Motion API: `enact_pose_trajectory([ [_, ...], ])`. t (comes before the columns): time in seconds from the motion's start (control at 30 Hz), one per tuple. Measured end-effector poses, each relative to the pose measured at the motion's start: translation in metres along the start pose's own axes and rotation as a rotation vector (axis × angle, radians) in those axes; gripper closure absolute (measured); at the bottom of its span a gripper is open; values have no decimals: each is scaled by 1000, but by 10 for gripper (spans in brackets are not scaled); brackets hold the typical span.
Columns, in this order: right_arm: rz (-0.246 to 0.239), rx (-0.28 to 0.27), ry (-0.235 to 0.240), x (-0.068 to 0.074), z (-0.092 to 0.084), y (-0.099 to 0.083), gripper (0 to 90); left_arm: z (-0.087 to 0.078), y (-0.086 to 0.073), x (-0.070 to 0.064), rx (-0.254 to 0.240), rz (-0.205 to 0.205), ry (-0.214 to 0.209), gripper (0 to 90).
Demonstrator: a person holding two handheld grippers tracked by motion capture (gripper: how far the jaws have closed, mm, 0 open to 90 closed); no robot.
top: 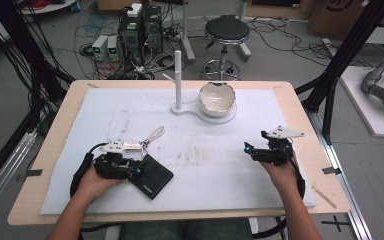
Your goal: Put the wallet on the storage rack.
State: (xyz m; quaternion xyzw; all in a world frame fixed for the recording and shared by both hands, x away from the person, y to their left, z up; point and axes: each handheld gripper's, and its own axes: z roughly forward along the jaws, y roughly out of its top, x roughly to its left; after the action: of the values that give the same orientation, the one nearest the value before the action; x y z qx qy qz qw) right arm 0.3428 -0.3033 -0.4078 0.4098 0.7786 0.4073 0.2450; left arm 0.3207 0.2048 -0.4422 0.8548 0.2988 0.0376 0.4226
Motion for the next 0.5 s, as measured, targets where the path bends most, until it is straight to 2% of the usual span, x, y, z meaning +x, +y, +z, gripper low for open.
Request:
enact_pose_trajectory([
  [0.07,1,0,0,0,0,0,201,-1,1,-2,2,22,16,733],
  [0.13,-3,3,0,0,1,0,201,-2,2,-3,-3,25,28,762],
  [0.23,-7,4,2,1,0,0,202,-5,4,-6,-28,23,32,803],
  [0.37,-11,7,1,1,1,0,202,-9,9,-8,-51,31,27,812],
  [0.5,-7,-2,-2,0,1,0,202,-16,26,-21,-99,94,32,818],
])
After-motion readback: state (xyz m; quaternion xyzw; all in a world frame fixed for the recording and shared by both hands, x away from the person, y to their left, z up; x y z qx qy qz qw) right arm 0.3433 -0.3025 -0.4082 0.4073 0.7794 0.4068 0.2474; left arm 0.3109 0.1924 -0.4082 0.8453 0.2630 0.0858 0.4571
